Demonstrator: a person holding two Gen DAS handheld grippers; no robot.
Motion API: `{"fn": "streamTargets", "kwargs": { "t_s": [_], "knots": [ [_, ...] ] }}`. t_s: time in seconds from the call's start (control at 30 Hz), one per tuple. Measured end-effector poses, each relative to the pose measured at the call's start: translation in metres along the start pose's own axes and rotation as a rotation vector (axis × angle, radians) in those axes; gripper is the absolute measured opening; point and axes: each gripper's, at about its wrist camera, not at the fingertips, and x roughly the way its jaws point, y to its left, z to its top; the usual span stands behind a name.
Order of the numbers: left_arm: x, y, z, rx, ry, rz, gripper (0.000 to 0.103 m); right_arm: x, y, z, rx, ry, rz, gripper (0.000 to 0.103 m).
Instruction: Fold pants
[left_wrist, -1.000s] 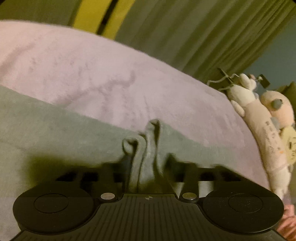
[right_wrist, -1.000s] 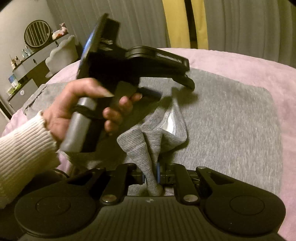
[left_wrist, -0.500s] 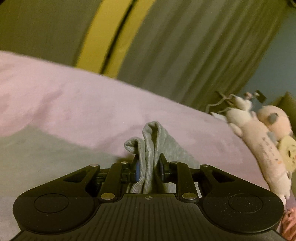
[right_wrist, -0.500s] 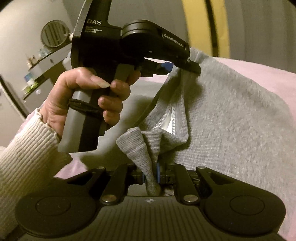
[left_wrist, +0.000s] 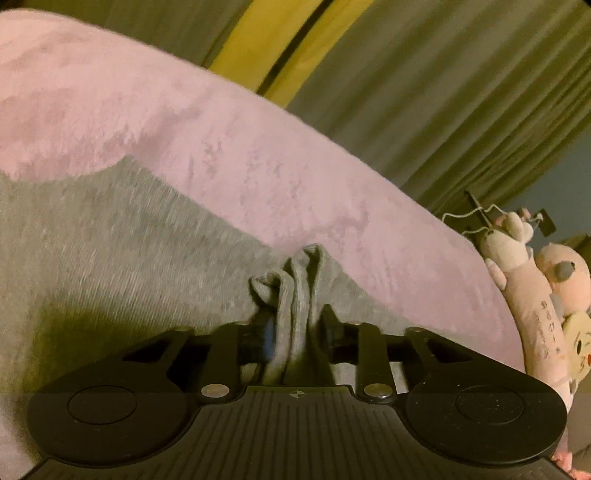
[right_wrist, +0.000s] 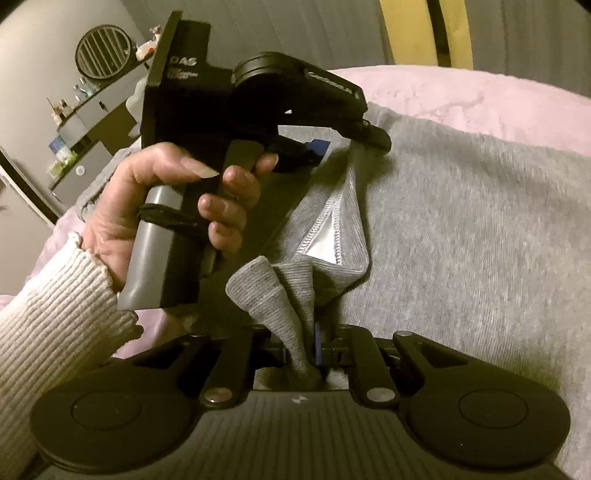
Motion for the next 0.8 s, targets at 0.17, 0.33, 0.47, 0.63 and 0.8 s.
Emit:
{"fn": "streamTargets", "kwargs": {
  "t_s": [0.17, 0.33, 0.47, 0.63, 0.8],
  "knots": [
    [-0.031, -0.001, 0.01, 0.055, -0.092, 0.018, 0.024, -0.005, 0.012, 0.009, -0.043, -0.031, 0.036, 0.013],
    [-0.018, 0.019, 0.001, 0.023, -0.034, 0.131, 0.048, 0.018, 0.015, 0.009, -0.066, 0.049, 0.054, 0.022],
    [-0.053, 0.021, 0.01, -0.073, -0.083, 0.133, 0.061, -0.014, 0.008, 0.02, -0.068, 0.029, 0.068, 0.053],
    [-0.109, 0.002, -0.004, -0.027, -0.199, 0.107, 0.086, -0.09, -0.054, 0.037, 0.019, -0.176, 0.045, 0.09],
    [-0.087, -0.026, -0.044, -0.048, 0.034, -0.038, 0.086, -0.087, -0.128, 0.063, 0.382, -0.257, 0.049, 0.088]
  ]
}}
